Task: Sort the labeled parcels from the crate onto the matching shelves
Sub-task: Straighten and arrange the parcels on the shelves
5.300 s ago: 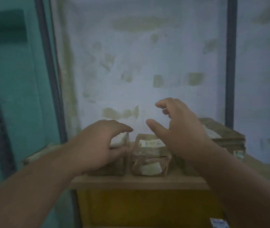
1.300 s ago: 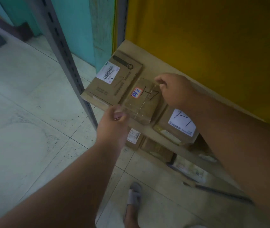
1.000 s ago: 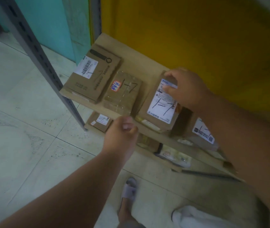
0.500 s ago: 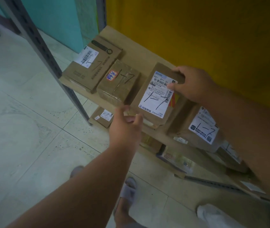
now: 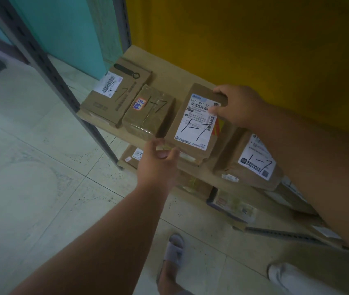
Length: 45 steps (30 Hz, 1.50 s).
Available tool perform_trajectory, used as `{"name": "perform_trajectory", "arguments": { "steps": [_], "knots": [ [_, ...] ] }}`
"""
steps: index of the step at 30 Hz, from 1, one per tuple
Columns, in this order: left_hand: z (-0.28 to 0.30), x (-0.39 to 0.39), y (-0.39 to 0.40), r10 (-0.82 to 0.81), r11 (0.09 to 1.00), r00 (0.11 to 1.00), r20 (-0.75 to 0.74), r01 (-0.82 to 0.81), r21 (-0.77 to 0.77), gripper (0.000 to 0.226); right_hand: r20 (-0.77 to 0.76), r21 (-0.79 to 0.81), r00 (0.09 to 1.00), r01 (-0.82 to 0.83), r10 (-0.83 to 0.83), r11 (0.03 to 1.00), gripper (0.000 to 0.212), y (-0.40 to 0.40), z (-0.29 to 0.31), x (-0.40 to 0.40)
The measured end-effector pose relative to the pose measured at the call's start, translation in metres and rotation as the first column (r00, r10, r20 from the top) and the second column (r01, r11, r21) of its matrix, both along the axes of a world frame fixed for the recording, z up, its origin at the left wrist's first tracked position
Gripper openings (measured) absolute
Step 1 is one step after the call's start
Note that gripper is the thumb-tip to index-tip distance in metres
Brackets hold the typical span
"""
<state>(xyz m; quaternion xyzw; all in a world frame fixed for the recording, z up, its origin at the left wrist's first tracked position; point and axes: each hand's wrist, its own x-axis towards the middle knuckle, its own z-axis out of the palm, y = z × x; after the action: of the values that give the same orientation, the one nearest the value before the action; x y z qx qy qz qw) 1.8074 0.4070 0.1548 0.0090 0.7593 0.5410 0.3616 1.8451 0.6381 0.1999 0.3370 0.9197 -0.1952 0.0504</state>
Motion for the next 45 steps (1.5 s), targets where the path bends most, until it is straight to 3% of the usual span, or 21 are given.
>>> {"name": "perform_trajectory", "arguments": {
  "steps": [6, 9, 12, 15, 18, 22, 25, 28, 31, 35, 38, 45],
  "knots": [
    [0.018, 0.007, -0.011, -0.076, 0.997, 0.987, -0.14, 0.071, -0.04, 0.028, -0.062, 0.05, 0.995, 0.086, -0.083, 0.995, 0.06, -0.026, 0.022, 0.032],
    [0.032, 0.013, -0.014, -0.291, 0.957, 0.928, -0.233, 0.282, -0.071, 0.022, -0.107, 0.094, 0.976, 0.198, -0.188, 0.976, 0.057, -0.056, 0.039, 0.069],
    [0.049, 0.012, -0.004, -0.537, 0.841, 0.791, -0.294, 0.531, -0.106, 0.016, -0.123, 0.091, 0.935, 0.346, -0.334, 0.934, 0.051, -0.089, 0.041, 0.113],
    [0.067, 0.01, 0.018, -0.729, 0.659, 0.551, -0.407, 0.725, -0.2, 0.016, -0.126, 0.093, 0.875, 0.48, -0.468, 0.872, 0.05, -0.115, 0.026, 0.149],
    [0.076, 0.008, 0.05, -0.803, 0.52, 0.34, -0.489, 0.802, -0.296, 0.008, -0.168, 0.052, 0.806, 0.582, -0.568, 0.811, 0.045, -0.129, 0.01, 0.167],
    [0.062, -0.002, 0.11, -0.783, 0.347, -0.074, -0.618, 0.772, -0.533, 0.036, -0.164, 0.024, 0.744, 0.659, -0.648, 0.752, 0.056, -0.135, -0.007, 0.177],
    [0.059, -0.003, 0.151, -0.782, 0.181, -0.36, -0.509, 0.649, -0.739, 0.062, -0.179, -0.025, 0.698, 0.702, -0.694, 0.712, 0.065, -0.135, -0.016, 0.177],
    [0.058, -0.005, 0.176, -0.753, 0.006, -0.563, -0.339, 0.51, -0.86, 0.085, -0.197, -0.015, 0.684, 0.714, -0.702, 0.7, 0.063, -0.138, -0.024, 0.171],
    [0.056, -0.013, 0.177, -0.723, -0.044, -0.614, -0.317, 0.499, -0.865, 0.093, -0.218, 0.019, 0.663, 0.736, -0.716, 0.676, 0.062, -0.141, -0.024, 0.158],
    [0.057, -0.028, 0.171, -0.713, -0.025, -0.596, -0.37, 0.549, -0.836, 0.096, -0.185, 0.014, 0.637, 0.763, -0.748, 0.647, 0.059, -0.144, -0.017, 0.142],
    [0.058, -0.033, 0.17, -0.67, 0.004, -0.646, -0.367, 0.49, -0.872, 0.097, -0.198, -0.019, 0.621, 0.771, -0.759, 0.636, 0.048, -0.146, -0.018, 0.132],
    [0.056, -0.026, 0.171, -0.619, 0.056, -0.68, -0.393, 0.461, -0.886, 0.095, -0.183, -0.046, 0.563, 0.814, -0.806, 0.579, 0.052, -0.15, -0.016, 0.132]
  ]
}}
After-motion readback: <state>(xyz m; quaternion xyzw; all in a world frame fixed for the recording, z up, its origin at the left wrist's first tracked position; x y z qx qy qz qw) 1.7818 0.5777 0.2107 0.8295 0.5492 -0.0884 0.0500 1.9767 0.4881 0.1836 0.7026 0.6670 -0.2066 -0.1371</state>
